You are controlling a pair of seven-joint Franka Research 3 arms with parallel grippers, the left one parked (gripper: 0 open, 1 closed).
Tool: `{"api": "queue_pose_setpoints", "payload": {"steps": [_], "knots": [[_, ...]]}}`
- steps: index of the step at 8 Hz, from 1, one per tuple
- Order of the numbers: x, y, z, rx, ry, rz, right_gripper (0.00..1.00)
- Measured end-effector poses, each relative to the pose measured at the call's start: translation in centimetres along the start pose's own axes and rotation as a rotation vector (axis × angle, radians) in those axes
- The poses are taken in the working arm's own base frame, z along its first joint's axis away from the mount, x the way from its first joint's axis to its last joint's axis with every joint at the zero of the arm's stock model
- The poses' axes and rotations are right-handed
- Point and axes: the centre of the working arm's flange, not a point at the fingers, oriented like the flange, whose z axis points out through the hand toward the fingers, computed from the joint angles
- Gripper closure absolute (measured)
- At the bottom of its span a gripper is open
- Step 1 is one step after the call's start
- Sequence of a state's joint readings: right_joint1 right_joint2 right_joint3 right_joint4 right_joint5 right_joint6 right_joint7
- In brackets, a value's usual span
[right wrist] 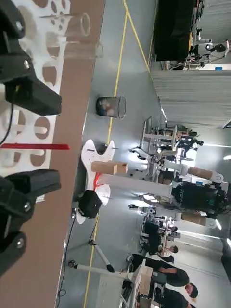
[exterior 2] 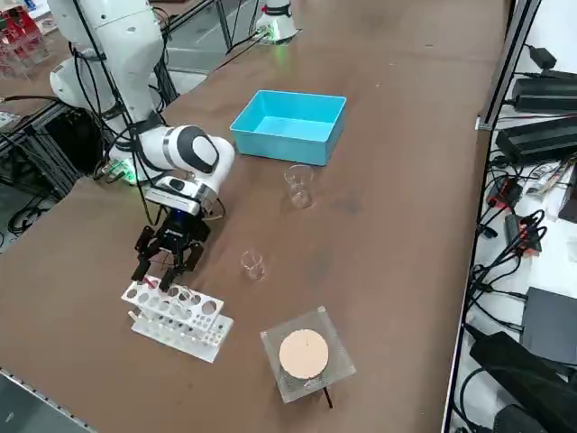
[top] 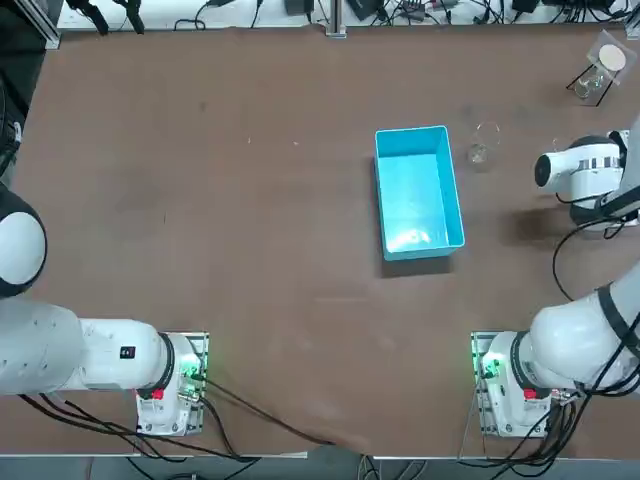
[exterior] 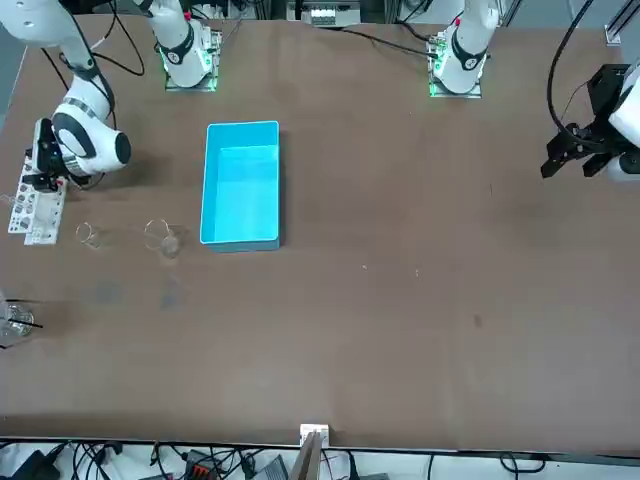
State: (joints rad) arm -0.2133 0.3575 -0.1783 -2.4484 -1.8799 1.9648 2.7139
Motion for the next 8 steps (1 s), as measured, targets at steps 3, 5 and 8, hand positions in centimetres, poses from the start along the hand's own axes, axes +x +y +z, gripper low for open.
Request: {"api": "queue_pose_setpoints", "payload": {"steps": [3, 5, 8], "knots": [[0.0, 0.25, 0.49, 0.002, 0.005, -0.006, 0.34], [-0.02, 0.35, 0.65, 0.002, 0.006, -0.008, 0.41], [-0.32, 0.51, 0.81, -0.002, 0.003, -0.014, 0.58]]}}
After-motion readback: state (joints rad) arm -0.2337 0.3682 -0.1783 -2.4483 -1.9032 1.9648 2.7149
